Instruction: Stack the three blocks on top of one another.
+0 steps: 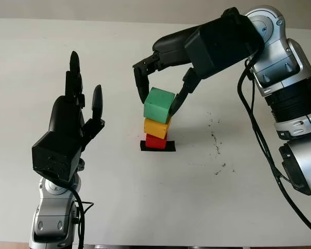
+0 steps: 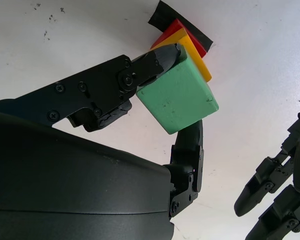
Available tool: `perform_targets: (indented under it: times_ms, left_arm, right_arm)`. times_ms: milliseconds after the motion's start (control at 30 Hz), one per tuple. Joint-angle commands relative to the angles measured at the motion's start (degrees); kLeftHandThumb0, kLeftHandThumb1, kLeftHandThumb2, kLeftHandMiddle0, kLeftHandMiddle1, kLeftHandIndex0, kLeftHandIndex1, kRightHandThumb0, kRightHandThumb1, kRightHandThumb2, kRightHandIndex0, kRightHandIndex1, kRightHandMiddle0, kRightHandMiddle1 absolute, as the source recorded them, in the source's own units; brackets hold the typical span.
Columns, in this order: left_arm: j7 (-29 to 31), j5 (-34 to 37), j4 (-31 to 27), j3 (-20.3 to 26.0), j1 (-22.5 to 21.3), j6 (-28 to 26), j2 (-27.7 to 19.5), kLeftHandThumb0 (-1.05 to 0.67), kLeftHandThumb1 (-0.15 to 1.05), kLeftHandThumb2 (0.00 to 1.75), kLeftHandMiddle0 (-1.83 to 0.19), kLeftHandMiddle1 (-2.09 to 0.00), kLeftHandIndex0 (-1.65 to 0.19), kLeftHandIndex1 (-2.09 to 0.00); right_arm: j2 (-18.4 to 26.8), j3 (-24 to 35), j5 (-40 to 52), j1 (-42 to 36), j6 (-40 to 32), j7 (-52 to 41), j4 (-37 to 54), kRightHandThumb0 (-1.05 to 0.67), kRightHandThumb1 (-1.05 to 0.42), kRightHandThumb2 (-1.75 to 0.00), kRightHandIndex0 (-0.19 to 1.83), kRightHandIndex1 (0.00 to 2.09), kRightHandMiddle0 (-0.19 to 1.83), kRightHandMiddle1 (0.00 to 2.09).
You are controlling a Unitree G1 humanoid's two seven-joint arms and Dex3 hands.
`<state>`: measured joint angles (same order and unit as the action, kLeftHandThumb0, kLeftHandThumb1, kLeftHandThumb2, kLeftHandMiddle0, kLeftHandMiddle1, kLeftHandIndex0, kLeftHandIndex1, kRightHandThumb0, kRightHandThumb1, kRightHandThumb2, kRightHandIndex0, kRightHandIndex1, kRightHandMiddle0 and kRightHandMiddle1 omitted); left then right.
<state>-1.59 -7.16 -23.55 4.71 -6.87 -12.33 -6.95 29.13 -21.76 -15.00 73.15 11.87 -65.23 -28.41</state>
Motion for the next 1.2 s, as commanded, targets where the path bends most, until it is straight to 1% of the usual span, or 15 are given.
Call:
perform_targets:
  times_ms: [0,100,167,233,267,300,400,500,700,800,967,1067,1133,1167]
  left_arm:
    - [-0.18,-0.12,-0.59,-0.14,0.74,0.16,0.19,-0.8,1.05,0.68,0.15,-0.05,0.12,-0.05]
    - [-0.4,-0.4,-0.78,-0.28,0.78,-0.17,0.34,-0.81,1.05,0.68,0.14,-0.05,0.12,-0.06]
    - [-0.36,-0.34,-0.92,-0.28,0.86,-0.31,0.44,-0.81,1.05,0.68,0.14,-0.05,0.12,-0.06]
    - [-0.34,-0.25,-1.01,-0.23,0.94,-0.39,0.53,-0.81,1.05,0.68,0.15,-0.05,0.12,-0.05]
    - [-0.27,-0.2,-0.96,-0.18,0.95,-0.32,0.48,-0.81,1.05,0.68,0.15,-0.05,0.12,-0.05]
    - [-0.21,-0.2,-0.92,-0.15,0.93,-0.27,0.42,-0.8,1.05,0.68,0.15,-0.05,0.12,-0.05]
    - [-0.41,-0.75,-0.99,-0.31,0.89,-0.44,0.32,-0.8,1.05,0.69,0.14,-0.06,0.12,-0.06]
    - [-0.35,-0.78,-1.02,-0.27,0.91,-0.6,0.35,-0.81,1.05,0.68,0.14,-0.05,0.12,-0.06]
    - [-0.29,-0.49,-0.89,-0.15,0.79,-0.7,0.37,-0.81,1.05,0.68,0.14,-0.05,0.12,-0.06]
    - [-0.25,-0.59,-0.72,-0.21,0.63,-0.64,0.25,-0.81,1.05,0.67,0.15,-0.05,0.12,-0.05]
    - [-0.29,-0.53,-0.86,-0.19,0.65,-0.81,0.37,-0.81,1.05,0.68,0.14,-0.05,0.12,-0.05]
    - [-0.43,-0.45,-0.57,-0.3,0.66,-0.32,0.56,-0.8,1.05,0.68,0.15,-0.05,0.13,-0.05]
    - [-0.49,-0.65,-0.66,-0.33,0.78,-0.49,0.52,-0.81,1.05,0.68,0.15,-0.05,0.13,-0.05]
    - [-0.57,-0.77,-0.71,-0.31,0.85,-0.64,0.53,-0.81,1.05,0.69,0.15,-0.05,0.13,-0.05]
  right_arm:
    - [0.05,0.0,0.36,-0.77,1.29,-0.38,-0.46,-0.39,-0.95,-0.05,0.17,0.05,0.26,1.73]
    - [0.14,0.01,0.66,-1.14,2.58,-0.72,-0.9,-0.4,-0.95,-0.05,0.16,0.04,0.27,1.7]
    - [0.31,-0.23,0.69,-1.16,2.56,-1.61,-0.87,-0.42,-0.94,-0.05,0.15,0.04,0.26,1.63]
    - [0.48,-0.76,0.56,-0.76,2.27,-3.3,-0.73,-0.49,-0.9,-0.05,0.08,0.02,0.14,1.32]
    - [0.55,-1.08,0.42,-0.45,2.12,-4.36,-0.71,-0.52,-0.89,-0.05,0.04,0.02,0.1,1.13]
    - [0.59,-1.29,0.42,-0.16,2.14,-5.38,-0.72,-0.57,-0.88,-0.05,-0.04,0.02,0.04,0.86]
    - [0.53,-1.36,0.68,0.13,2.29,-7.21,-0.74,-0.63,-0.85,-0.05,-0.17,0.01,-0.05,0.39]
    - [0.39,-1.3,0.82,0.18,2.62,-8.36,-1.0,-0.68,-0.84,-0.05,-0.19,0.0,-0.15,0.22]
    - [0.17,-0.66,1.54,-0.34,2.63,-8.77,-1.04,-0.79,-0.84,-0.05,-0.19,0.0,-0.19,0.02]
    - [0.25,-0.3,2.01,-0.75,3.99,-7.78,-0.99,-0.81,-0.84,-0.06,-0.19,0.0,-0.19,0.0]
    - [0.94,0.04,1.95,-0.2,4.45,-6.95,-0.42,-0.92,-0.89,-0.07,-0.19,0.0,-0.19,0.0]
    - [1.96,2.67,3.45,-0.61,4.86,-4.59,0.62,-0.94,-0.93,-0.08,-0.19,0.0,-0.19,0.0]
    - [2.97,5.69,4.79,-1.66,2.29,-1.76,2.22,-0.93,-0.99,-0.1,-0.19,0.0,-0.19,0.0]
    - [3.28,7.56,5.96,-2.45,0.21,-0.19,2.71,-0.95,-1.03,-0.16,-0.19,0.0,-0.19,0.0]
